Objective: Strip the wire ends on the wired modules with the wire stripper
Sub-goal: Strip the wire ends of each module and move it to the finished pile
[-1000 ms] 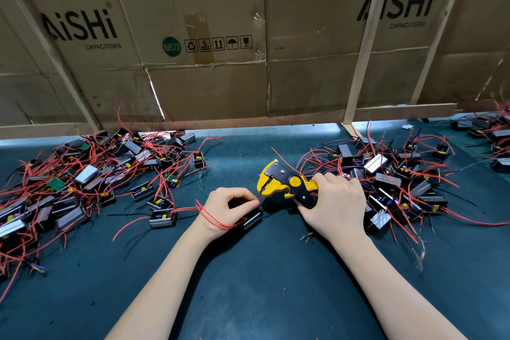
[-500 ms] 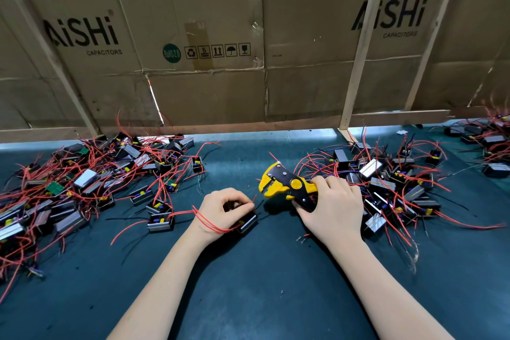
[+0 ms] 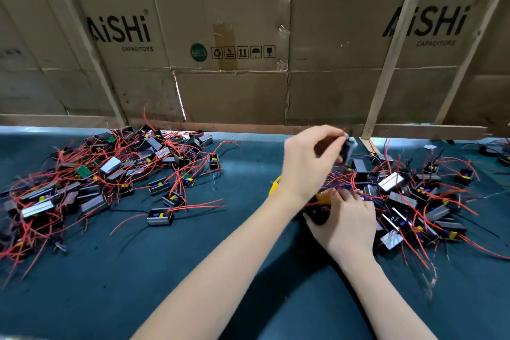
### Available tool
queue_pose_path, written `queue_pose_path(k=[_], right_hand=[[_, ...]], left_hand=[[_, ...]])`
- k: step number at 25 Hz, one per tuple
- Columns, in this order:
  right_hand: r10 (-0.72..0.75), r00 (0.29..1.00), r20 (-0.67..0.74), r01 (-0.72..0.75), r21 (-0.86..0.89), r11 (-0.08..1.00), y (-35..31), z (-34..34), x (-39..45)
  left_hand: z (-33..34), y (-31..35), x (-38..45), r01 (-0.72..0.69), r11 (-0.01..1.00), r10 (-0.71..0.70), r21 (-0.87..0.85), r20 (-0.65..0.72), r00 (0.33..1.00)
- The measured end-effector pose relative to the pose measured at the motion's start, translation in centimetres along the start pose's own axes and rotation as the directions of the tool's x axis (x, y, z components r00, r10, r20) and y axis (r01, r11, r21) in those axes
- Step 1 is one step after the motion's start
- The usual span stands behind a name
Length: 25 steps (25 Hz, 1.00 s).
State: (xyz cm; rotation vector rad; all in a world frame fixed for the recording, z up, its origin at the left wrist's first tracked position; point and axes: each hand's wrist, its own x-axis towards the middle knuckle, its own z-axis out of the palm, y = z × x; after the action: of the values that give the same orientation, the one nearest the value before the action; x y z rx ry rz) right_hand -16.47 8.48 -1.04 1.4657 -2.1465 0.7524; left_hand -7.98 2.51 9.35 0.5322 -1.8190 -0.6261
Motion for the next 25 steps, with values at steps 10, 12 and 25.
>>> queue_pose_path(k=[10, 12, 25], right_hand=[[0.081, 0.995, 0.056, -0.092, 0.234, 0.968, -1.2, -0.6, 0.1], [0.176, 0.977, 0.119, -0.212, 0.504, 0.837, -1.8, -0.7, 0.5], [0.183, 0.944, 0.275, -0.33, 0.763, 0.555, -2.3, -0.8, 0.2]], left_hand=[[-10.4, -5.2, -1.9, 0.076, 0.969, -0.101, 0.233, 0.098, 0.99], [-15.2, -7.1, -2.7, 0.197, 0.953, -0.202, 0.229, -0.002, 0.979], [-13.9, -7.4, -4.8, -0.031, 0.828, -0.314, 0.559, 0.509, 0.801]])
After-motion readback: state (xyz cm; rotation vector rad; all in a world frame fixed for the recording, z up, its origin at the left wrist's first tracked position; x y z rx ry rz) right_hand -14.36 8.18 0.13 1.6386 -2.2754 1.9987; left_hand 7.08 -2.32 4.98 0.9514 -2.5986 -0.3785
